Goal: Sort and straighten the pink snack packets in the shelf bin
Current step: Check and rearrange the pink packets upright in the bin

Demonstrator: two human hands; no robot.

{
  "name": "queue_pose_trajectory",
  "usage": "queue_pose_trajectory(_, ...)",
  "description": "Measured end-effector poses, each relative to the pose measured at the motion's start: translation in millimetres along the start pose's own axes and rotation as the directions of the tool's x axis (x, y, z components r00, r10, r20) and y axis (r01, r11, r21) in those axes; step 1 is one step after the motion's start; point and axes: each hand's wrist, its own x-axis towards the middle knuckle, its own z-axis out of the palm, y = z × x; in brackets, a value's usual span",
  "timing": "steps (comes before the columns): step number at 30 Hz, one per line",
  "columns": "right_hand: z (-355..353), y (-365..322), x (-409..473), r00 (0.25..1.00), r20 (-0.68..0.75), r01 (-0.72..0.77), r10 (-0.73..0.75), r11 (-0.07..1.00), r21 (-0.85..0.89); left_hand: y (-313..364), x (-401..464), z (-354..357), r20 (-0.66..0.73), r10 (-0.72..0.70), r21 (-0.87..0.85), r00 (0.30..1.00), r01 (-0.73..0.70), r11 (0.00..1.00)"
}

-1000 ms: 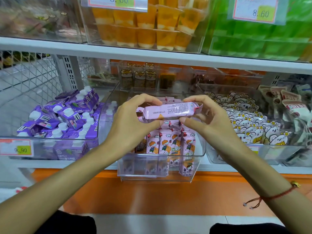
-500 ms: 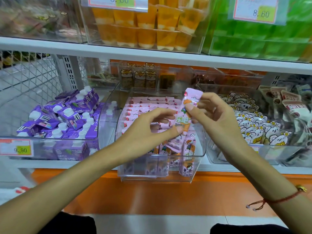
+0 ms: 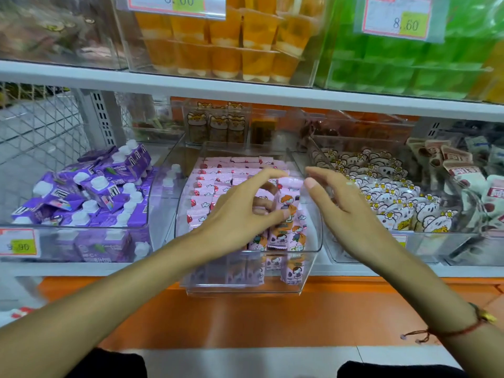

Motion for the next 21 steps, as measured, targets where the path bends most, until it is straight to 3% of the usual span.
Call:
queue_pose_trajectory(2, -1.8, 7.3, -0.1, 0.998, 0.047, -0.038, 0.041, 0.997, -0.065, -6.3, 0.5, -1.8, -0.003, 0.035, 0.301, 0.999, -0.032, 0.953)
queue_pose_trajectory(4, -3.6, 14.8, -0.6, 0.988, 0.124, -0.071, 0.088, 0.988, -0.136, -12.7, 1.0, -3.9, 0.045, 0.096, 0.568, 0.994, -0.104, 0.816)
queue_pose_trajectory(6, -3.9, 19.7, -1.9, 0.973, 0.19, -0.109, 0.131, 0.986, -0.123, -17.0, 3.9, -6.3, 0.133, 0.064, 0.657, 0.989, -0.137, 0.742)
queue_pose_trajectory(11, -5.6, 25.5, -5.2, 0.98, 0.184, -0.064, 0.077, 0.995, -0.073, -20.6, 10.2, -14.9, 0.305, 0.03, 0.71, 0.952, -0.248, 0.66)
queue_pose_trajectory(16, -8.2, 30.6, -5.5, 0.986, 0.163, -0.029, 0.028, 1.0, 0.001, -14.2, 38.5, -21.7, 0.019, 0.075, 0.469, 0.997, -0.075, 0.88)
queue_pose_trajectory(18, -6.7, 32.5, -4.1, 0.991, 0.13, -0.013, 0.013, 1.0, 0.004, -17.4, 67.8, -20.8, -0.023, 0.026, 0.437, 0.999, -0.014, 0.899)
queue_pose_trajectory(21, -4.3, 34.5, -1.9, 0.995, 0.1, 0.002, -0.003, 1.0, 0.01, -29.9, 113.7, -13.8, 0.027, -0.076, 0.549, 0.997, 0.049, 0.834)
